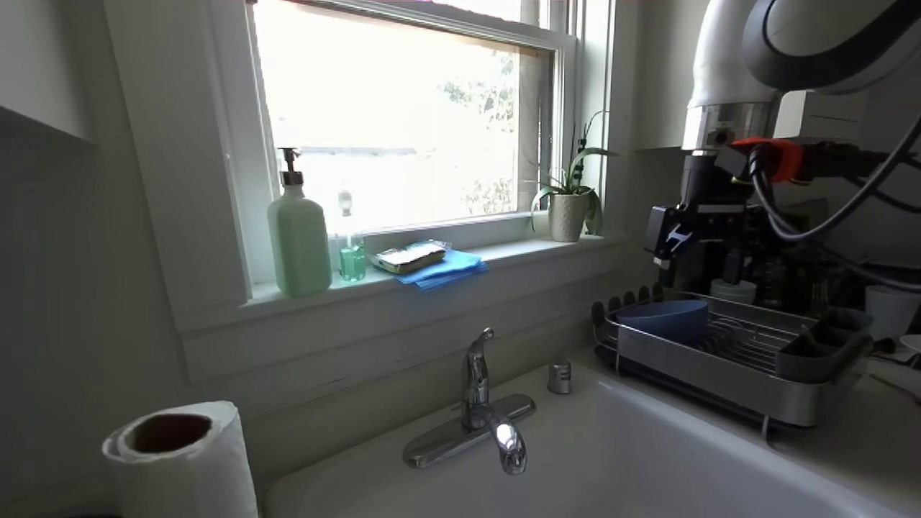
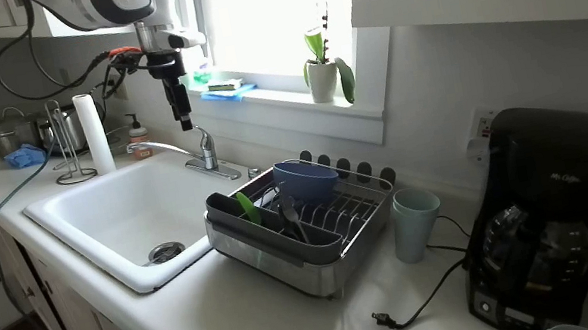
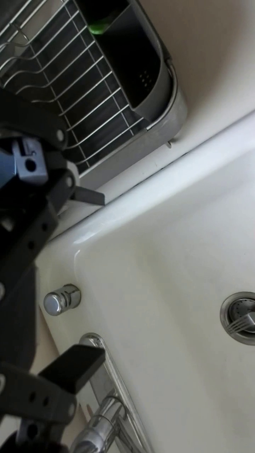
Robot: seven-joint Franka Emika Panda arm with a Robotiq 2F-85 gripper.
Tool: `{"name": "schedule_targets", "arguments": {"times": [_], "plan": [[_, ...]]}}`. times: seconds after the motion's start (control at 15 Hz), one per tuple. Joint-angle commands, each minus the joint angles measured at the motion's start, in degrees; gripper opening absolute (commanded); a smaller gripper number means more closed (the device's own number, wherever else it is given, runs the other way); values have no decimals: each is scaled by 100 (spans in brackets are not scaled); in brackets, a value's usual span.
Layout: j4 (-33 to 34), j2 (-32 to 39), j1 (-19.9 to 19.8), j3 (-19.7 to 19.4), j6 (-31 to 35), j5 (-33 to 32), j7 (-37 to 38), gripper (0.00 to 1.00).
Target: Position the bowl upright on the dish rack
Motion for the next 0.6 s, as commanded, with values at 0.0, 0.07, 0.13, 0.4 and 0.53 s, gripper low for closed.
{"name": "schedule_targets", "arguments": {"times": [0.0,0.07,0.13,0.4,0.53], "plan": [[74,87,133,-132,-12,-34,56,100],[105,130,142,-129,-13,-34,88,100],[278,295,102,-82,-147,-161,370,100],[1049,1180,91,-269,-142,-70,683,100],[1510,1677,160,-452,-102,152,-51,100]]}}
